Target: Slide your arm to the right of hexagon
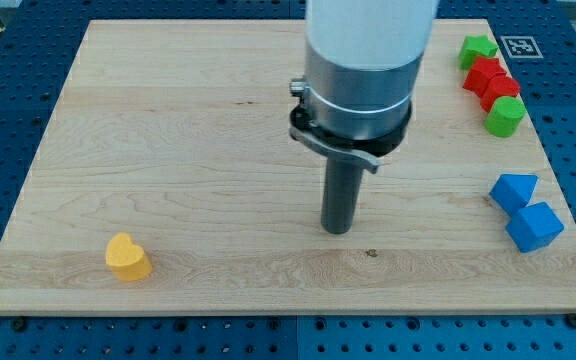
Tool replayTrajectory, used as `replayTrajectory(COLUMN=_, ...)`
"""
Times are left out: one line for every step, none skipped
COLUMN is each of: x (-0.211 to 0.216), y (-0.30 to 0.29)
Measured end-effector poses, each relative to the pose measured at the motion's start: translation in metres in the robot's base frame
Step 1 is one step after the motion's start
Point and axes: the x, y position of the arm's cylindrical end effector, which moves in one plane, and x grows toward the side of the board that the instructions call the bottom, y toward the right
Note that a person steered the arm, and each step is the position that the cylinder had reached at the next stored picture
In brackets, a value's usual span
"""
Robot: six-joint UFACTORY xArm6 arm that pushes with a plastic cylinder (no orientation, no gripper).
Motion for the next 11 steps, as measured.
replayTrajectory(x=-0.012, y=0.013)
replayTrajectory(x=-0.038, y=0.024)
replayTrajectory(x=-0.053, y=0.053)
replayTrajectory(x=-0.066, y=0.075)
replayTrajectory(x=-0.09, y=0.095)
replayTrajectory(x=-0.123, y=0.114)
replayTrajectory(x=-0.145, y=0.121)
replayTrajectory(x=-0.147, y=0.099)
replayTrajectory(x=-0.147, y=0.087)
replayTrajectory(x=-0.141, y=0.075)
replayTrajectory(x=-0.14, y=0.057)
